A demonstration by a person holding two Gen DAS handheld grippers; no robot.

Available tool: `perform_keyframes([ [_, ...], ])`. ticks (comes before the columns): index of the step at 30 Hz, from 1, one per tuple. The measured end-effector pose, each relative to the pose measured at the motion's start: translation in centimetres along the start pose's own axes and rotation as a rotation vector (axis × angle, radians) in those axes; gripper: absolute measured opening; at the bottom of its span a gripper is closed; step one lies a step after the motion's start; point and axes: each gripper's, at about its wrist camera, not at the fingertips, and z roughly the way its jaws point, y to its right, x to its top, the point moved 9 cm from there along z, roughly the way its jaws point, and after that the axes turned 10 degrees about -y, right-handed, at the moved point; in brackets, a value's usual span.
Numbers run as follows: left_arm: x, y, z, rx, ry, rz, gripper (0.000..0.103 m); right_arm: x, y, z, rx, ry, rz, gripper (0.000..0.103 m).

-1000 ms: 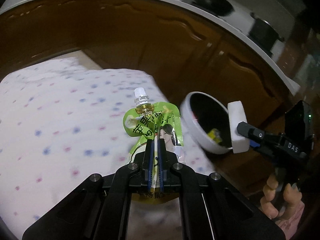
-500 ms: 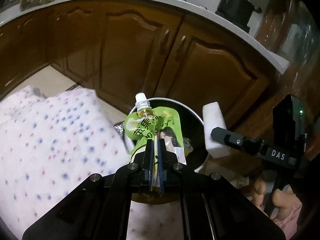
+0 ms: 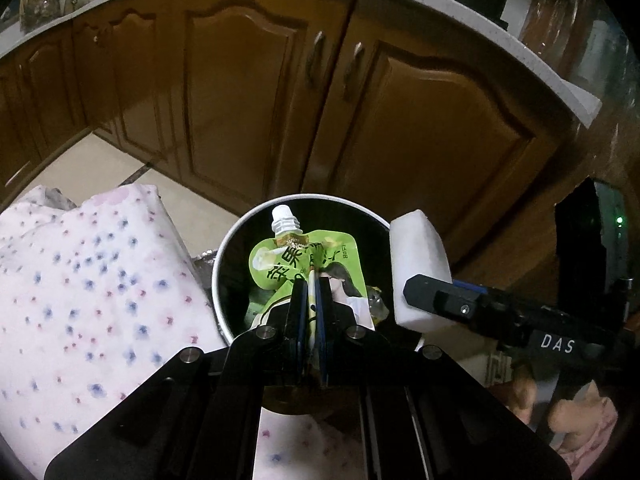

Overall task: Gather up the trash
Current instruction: 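Lower the pouch into the bin with left tool while right tool drops the foam block in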

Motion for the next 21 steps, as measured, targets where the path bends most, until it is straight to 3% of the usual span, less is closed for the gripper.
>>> perform_keyframes([
  [16,0.5,-0.5,1.5,-0.016,-0.034,-0.023,0.005,-0.2,0.6,1.4,-0.048,-0.05,-0.007,0.063],
  [18,0.5,-0.4,1.4,-0.019,-0.034,-0.021,0.012,-0.1,0.7,1.6,-0.064,-0.056,-0.013,0.066],
  [20,0.5,-0.5,0.9,-0.017,-0.019,-0.025,0.028,0.0,1.0,1.5,-0.066,-0.055,0.002,0.067],
  [21,0.4,-0.6,0.6,-0.014,-0.008,-0.029,0.042,0.0,1.1,1.4,-0.061,-0.051,0.01,0.067],
])
